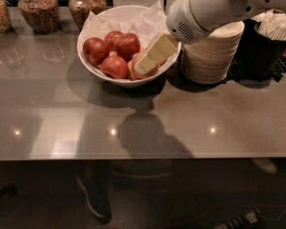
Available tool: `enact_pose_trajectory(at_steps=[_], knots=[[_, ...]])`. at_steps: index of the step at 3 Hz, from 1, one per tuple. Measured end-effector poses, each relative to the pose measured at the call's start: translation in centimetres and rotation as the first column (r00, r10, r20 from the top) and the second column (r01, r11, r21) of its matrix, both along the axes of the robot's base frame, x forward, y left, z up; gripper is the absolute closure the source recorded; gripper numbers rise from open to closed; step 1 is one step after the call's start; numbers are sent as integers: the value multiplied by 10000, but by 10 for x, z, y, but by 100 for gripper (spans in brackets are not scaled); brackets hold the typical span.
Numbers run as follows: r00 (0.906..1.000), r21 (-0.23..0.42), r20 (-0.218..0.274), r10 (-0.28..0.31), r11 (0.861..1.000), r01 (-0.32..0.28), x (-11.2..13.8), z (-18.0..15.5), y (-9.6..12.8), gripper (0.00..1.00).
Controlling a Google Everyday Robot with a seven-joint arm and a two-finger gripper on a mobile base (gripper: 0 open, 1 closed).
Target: Pick apple from white bowl
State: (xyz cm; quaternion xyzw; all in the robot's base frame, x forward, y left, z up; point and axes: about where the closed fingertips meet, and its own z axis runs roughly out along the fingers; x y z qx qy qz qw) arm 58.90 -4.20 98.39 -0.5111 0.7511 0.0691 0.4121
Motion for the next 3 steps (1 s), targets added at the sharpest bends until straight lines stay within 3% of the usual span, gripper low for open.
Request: enact_pose_trajectory(at_steps=[2, 3], knots=[[10000, -102, 73, 16, 9999, -16, 10, -12, 25, 24], [9999, -306, -27, -116, 9995, 115, 14, -22, 26, 24]])
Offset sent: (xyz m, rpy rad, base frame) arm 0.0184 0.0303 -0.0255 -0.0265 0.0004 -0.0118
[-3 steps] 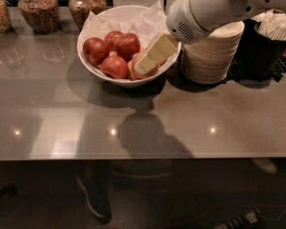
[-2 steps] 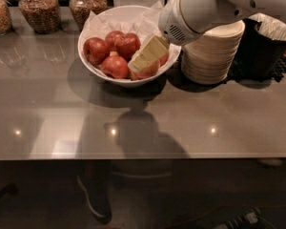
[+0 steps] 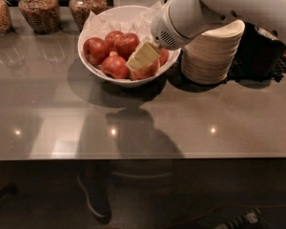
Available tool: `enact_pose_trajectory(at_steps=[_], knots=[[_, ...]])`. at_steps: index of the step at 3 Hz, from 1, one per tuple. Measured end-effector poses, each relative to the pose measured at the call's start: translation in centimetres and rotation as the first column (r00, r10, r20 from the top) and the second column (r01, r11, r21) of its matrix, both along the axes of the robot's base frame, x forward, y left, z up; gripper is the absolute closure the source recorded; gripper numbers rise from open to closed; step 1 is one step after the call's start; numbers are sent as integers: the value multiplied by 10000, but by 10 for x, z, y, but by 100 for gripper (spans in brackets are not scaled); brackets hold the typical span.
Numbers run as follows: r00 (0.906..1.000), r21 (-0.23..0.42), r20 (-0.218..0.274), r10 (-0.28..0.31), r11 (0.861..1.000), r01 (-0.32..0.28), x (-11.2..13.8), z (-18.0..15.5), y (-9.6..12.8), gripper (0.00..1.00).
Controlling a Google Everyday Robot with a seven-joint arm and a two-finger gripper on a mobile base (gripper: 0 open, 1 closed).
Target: Pick apple from white bowl
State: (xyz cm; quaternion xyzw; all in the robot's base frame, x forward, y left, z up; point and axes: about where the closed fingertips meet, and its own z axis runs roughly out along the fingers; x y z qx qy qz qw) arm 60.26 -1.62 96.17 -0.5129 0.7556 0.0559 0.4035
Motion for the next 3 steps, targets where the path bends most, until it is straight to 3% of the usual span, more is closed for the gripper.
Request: enact_pose_trajectory(at_steps=[3], knots=[[9938, -506, -579, -947, 9945, 918, 18, -40, -14, 23]])
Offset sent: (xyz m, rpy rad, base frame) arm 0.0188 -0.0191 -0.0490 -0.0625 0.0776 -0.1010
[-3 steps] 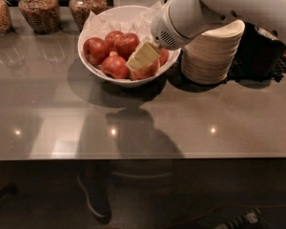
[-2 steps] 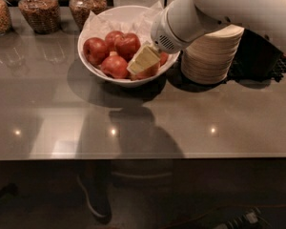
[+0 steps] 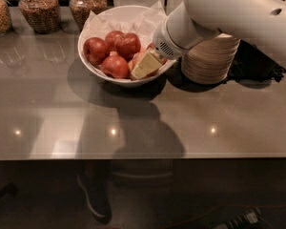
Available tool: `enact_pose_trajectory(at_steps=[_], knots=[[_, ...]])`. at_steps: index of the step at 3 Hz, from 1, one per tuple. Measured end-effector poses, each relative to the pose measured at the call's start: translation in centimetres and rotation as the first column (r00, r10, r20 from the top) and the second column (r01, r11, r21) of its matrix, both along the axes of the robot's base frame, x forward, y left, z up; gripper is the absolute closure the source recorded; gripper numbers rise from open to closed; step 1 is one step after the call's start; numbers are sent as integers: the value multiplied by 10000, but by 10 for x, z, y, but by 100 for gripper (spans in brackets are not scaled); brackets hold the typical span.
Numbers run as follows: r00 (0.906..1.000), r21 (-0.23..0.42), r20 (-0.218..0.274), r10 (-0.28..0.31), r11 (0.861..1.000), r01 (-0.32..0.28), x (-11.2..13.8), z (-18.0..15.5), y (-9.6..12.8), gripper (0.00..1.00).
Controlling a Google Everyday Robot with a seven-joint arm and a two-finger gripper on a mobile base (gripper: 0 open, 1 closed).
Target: Pick apple from white bowl
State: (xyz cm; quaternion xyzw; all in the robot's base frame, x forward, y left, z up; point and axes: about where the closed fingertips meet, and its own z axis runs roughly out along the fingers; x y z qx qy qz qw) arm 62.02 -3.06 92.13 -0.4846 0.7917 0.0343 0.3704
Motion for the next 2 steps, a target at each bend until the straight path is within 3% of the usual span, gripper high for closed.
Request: enact_pose_trajectory(at_steps=[2], knots=[[9968, -2, -379, -705, 9975, 706, 12, -19, -7, 31]])
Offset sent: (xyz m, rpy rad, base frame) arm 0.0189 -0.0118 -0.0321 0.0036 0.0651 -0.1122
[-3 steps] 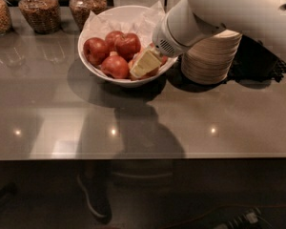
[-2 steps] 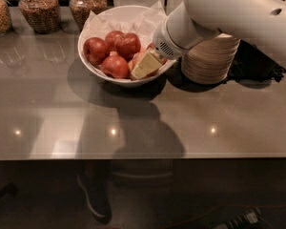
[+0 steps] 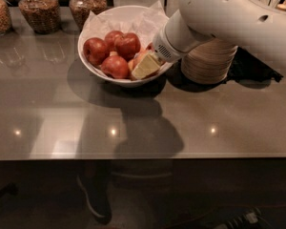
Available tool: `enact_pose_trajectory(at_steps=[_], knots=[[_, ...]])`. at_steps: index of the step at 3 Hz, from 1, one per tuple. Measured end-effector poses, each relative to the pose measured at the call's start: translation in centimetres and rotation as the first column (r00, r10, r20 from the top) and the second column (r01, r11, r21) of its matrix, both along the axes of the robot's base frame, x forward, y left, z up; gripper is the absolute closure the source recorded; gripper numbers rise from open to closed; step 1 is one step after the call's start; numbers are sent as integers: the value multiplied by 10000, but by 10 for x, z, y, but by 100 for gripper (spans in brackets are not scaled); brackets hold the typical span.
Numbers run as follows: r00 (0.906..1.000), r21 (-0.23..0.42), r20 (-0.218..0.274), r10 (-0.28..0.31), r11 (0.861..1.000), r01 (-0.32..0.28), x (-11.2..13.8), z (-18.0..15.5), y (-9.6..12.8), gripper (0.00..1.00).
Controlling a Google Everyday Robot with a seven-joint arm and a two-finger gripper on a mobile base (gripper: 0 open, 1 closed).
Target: Pick apple from white bowl
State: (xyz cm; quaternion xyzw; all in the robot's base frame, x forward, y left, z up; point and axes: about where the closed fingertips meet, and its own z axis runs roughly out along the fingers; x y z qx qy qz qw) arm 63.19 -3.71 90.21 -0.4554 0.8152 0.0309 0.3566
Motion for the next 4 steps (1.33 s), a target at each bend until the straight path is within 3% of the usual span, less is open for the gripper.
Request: enact_pose_trajectory(at_steps=[1, 3, 4], knots=[[9996, 38, -185, -221, 9997, 221, 1, -7, -2, 50], [9999, 109, -11, -117, 9999, 117, -2, 8, 1, 97], [9990, 441, 449, 75, 9990, -95, -2, 40, 2, 100]])
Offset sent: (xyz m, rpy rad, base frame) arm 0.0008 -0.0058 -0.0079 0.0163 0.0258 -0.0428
